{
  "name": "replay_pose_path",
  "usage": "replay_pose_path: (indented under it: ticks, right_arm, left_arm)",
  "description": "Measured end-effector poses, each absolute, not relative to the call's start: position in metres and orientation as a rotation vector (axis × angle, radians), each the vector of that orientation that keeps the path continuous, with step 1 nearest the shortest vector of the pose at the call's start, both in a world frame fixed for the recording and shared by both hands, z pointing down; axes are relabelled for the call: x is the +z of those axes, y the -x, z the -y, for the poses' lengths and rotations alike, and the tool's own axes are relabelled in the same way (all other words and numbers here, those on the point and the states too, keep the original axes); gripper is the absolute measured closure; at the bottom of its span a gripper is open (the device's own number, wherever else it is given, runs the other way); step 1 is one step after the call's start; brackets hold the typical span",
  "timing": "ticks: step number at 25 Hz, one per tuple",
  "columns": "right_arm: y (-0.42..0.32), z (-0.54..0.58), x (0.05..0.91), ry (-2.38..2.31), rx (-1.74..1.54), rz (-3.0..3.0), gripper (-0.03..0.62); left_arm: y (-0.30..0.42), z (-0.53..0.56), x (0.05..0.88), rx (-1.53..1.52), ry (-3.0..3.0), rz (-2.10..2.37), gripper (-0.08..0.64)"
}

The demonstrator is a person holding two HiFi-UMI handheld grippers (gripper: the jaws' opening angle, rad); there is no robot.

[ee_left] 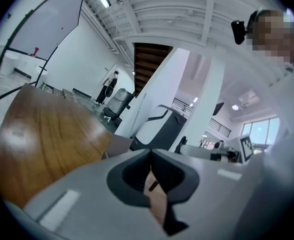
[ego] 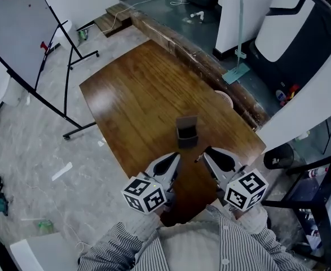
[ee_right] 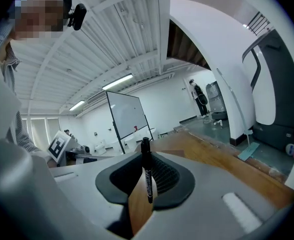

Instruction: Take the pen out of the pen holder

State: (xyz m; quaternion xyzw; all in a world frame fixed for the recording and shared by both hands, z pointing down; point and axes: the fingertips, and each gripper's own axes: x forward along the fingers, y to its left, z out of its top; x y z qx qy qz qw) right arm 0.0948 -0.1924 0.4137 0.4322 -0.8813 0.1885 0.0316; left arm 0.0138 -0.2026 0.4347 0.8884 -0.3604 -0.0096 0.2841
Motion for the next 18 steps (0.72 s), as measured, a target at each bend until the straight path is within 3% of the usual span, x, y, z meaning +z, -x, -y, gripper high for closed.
replay_pose_path:
  ticks: [18]
  right_arm:
    - [-0.090, 0.177, 0.430, -1.319, 0.627, 2.689, 0.541]
  left_arm:
    - [-0.028, 0.194, 0.439, 0.044, -2.417, 0.885, 0.552]
